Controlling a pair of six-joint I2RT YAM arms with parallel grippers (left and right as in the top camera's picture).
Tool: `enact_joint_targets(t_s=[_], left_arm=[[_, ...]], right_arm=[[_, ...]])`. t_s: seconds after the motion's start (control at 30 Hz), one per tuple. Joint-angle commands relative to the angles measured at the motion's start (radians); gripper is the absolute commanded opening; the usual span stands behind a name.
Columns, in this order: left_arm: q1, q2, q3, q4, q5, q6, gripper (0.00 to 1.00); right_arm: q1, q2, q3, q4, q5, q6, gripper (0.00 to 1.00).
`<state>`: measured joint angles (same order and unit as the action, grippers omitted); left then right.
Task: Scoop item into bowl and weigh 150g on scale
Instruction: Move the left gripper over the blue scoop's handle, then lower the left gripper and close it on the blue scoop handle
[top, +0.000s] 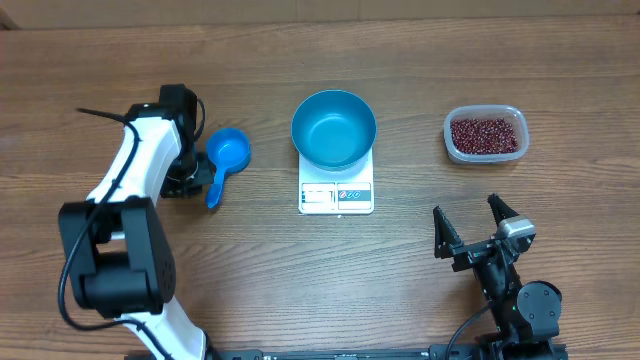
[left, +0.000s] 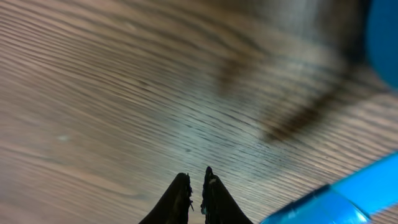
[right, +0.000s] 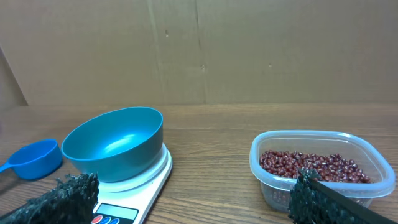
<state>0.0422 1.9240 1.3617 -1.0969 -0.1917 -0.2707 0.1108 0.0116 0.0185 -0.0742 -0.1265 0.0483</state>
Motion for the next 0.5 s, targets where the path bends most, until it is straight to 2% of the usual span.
enact_joint_targets(t_s=[0.0, 0.17, 0.37, 0.47], left_arm=[[0.0, 0.018, -0.003, -0.016, 0.141, 0.03, 0.13], [-0.002, 0.017, -0.003, -0.041, 0.323, 0.116, 0.17], [-0.002, 0.017, -0.003, -0.042, 0.396, 0.117, 0.16], [-0.002, 0.017, 0.011, -0.055, 0.396, 0.118, 0.12]], right_arm=[[-0.006, -0.009, -0.011, 0.003, 0.006, -0.004, 1.0], [-0.006, -0.009, -0.011, 0.003, 0.006, -0.004, 1.0], [-0.006, -0.009, -0.011, 0.003, 0.005, -0.004, 1.0], [-0.006, -0.009, -0.011, 0.003, 0.005, -0.004, 1.0]])
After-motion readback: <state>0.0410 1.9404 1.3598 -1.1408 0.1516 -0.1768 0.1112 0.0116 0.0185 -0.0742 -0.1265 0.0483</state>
